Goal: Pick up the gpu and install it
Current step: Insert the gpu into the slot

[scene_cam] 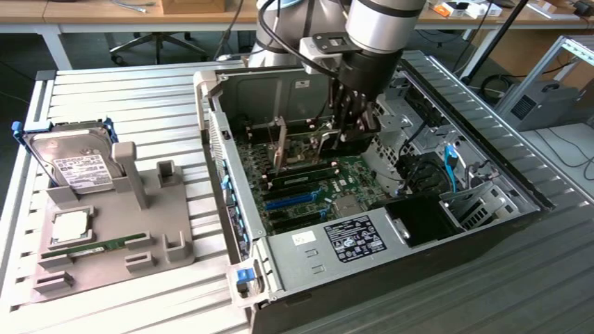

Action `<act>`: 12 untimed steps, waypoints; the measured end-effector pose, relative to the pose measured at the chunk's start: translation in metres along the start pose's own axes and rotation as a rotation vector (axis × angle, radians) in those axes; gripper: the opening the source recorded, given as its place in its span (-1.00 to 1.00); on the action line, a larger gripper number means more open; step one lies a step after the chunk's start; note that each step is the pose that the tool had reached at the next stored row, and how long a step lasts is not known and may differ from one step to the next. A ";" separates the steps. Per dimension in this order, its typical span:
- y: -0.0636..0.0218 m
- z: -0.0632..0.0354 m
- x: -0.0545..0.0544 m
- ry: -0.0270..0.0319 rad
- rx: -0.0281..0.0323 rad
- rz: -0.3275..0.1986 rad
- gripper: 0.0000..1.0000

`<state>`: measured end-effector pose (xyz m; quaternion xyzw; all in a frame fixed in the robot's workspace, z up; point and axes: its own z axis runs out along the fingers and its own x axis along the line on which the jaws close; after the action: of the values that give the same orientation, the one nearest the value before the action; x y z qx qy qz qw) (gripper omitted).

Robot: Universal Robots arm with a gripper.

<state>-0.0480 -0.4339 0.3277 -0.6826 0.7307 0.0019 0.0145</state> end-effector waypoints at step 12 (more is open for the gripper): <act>0.0008 0.0089 0.003 0.0000 0.0000 -0.002 -0.46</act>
<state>-0.0489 -0.4365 0.3187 -0.6832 0.7301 0.0019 0.0145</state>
